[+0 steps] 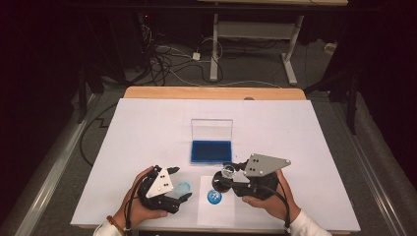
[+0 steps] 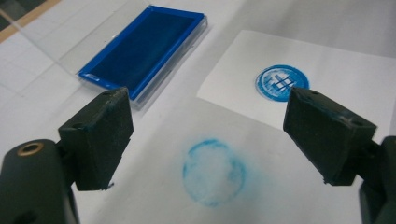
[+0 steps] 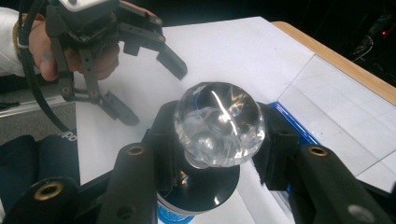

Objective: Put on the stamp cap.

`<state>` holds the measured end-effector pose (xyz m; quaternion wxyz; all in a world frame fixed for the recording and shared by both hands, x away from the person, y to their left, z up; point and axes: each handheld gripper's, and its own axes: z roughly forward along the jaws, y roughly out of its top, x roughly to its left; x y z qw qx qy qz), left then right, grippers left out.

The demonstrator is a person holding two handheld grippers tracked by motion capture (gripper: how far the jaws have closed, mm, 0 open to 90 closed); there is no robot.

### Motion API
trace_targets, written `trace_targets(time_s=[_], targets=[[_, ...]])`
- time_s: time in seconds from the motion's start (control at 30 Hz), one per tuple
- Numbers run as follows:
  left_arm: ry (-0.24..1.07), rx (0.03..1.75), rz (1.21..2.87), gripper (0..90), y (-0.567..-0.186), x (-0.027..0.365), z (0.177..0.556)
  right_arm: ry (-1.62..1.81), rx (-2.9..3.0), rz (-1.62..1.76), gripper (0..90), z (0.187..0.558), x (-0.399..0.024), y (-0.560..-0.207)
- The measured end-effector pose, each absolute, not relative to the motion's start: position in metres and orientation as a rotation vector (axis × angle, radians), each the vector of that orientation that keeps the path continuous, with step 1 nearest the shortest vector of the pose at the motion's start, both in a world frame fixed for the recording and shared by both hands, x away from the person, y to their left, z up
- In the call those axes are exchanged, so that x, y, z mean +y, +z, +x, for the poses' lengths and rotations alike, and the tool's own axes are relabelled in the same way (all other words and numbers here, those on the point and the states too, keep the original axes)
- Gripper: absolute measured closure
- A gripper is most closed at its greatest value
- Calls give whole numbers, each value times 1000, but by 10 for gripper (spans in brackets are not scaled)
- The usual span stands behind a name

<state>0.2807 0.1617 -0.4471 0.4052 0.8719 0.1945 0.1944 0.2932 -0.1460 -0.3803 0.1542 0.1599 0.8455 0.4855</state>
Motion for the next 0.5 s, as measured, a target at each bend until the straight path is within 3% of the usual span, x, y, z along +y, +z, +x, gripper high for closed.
trace_targets(time_s=[0.5], targets=[[552, 630, 2194, 156, -458, 211, 278, 1361, 2414, 499, 571, 299, -156, -378]])
